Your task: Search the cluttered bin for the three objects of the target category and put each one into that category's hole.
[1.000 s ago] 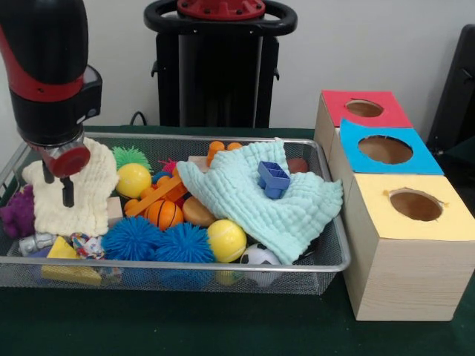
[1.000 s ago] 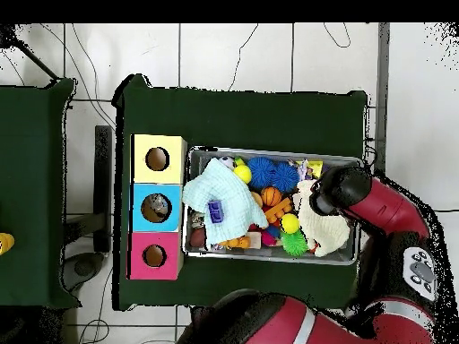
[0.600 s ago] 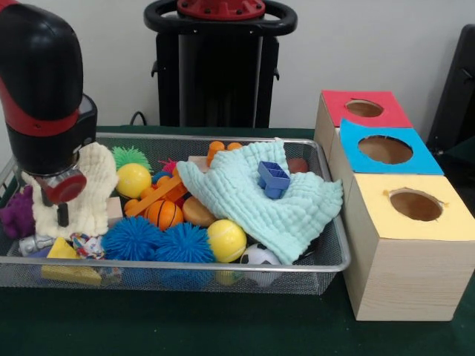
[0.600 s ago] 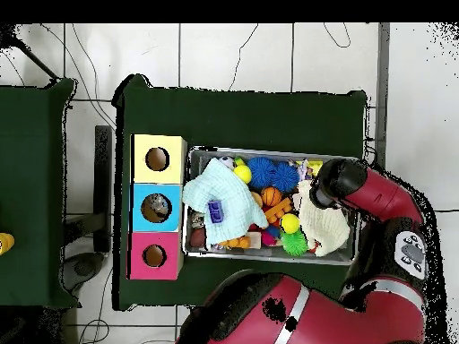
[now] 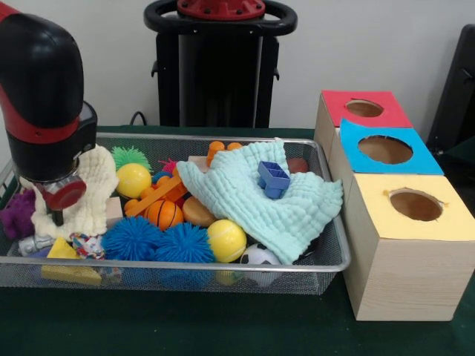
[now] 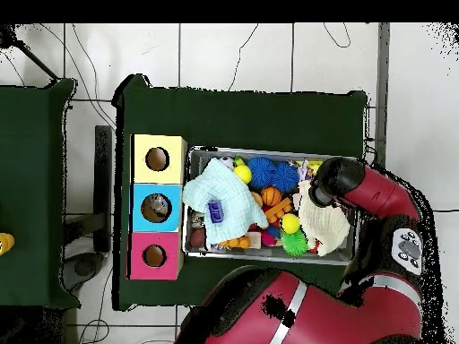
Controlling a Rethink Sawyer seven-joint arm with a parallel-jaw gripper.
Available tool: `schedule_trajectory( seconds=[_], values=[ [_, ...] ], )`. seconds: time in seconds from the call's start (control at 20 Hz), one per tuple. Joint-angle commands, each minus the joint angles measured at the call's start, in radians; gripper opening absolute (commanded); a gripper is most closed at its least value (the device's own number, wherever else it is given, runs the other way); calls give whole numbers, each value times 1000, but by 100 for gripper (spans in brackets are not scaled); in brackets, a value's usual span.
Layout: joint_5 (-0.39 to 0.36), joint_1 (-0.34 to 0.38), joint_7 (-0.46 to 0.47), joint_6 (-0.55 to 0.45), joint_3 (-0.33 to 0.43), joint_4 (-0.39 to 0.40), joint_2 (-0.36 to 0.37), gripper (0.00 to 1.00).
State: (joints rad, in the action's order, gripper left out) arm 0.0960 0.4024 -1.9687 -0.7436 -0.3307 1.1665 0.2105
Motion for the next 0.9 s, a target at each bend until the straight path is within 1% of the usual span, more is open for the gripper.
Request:
schedule_trajectory(
  seconds=[0.05,0.15,0.35,0.55,0.9],
  values=[
    [-8,-25,-110,-66,39,39,40,0],
    [-1,-34,-113,-85,40,57,65,0],
    [12,-68,-130,-168,25,85,134,0],
    [21,-92,-157,-242,7,62,161,0],
    [38,-111,-184,-271,3,70,193,0]
  ],
)
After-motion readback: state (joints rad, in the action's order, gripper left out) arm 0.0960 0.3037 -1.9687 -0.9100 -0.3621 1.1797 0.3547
